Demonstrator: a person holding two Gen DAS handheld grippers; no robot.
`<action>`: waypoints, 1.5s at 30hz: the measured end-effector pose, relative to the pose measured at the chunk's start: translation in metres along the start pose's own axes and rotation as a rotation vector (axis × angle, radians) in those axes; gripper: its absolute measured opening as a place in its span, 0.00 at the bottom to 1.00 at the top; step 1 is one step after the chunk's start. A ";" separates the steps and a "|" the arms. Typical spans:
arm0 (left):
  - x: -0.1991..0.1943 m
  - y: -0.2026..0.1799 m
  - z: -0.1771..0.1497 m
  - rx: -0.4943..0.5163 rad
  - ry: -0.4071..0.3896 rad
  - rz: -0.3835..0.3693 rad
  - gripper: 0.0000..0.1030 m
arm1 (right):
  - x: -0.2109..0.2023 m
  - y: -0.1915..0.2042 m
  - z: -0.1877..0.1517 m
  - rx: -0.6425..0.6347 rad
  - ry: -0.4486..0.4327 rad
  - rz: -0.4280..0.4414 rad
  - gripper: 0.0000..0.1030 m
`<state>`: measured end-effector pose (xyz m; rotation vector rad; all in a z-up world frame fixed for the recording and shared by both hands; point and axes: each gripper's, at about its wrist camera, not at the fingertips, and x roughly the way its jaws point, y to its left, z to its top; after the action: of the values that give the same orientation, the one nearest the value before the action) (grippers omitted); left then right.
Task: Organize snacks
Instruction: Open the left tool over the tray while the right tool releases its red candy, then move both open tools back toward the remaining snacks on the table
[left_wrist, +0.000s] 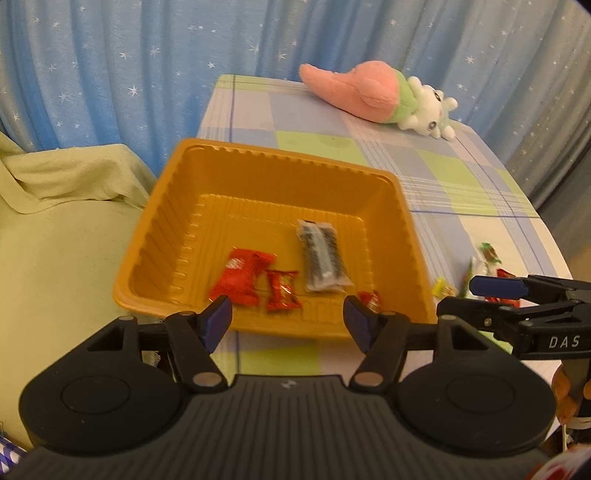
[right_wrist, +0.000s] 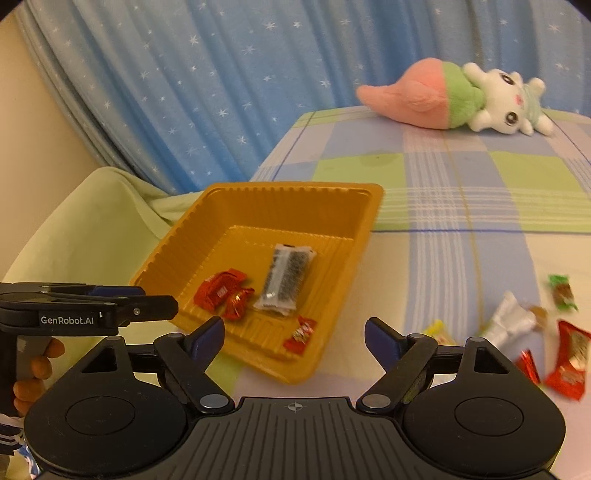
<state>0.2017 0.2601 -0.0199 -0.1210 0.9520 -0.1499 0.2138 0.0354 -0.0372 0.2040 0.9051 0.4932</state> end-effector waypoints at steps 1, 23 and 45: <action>-0.002 -0.004 -0.003 0.001 0.000 0.000 0.62 | -0.004 -0.003 -0.003 0.005 0.000 -0.001 0.81; -0.012 -0.122 -0.071 0.046 0.061 -0.051 0.62 | -0.106 -0.085 -0.071 0.080 0.027 -0.059 0.81; 0.017 -0.215 -0.093 0.142 0.090 -0.100 0.62 | -0.154 -0.165 -0.104 0.181 0.035 -0.182 0.81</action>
<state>0.1194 0.0428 -0.0506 -0.0308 1.0221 -0.3165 0.1053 -0.1872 -0.0540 0.2758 0.9927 0.2464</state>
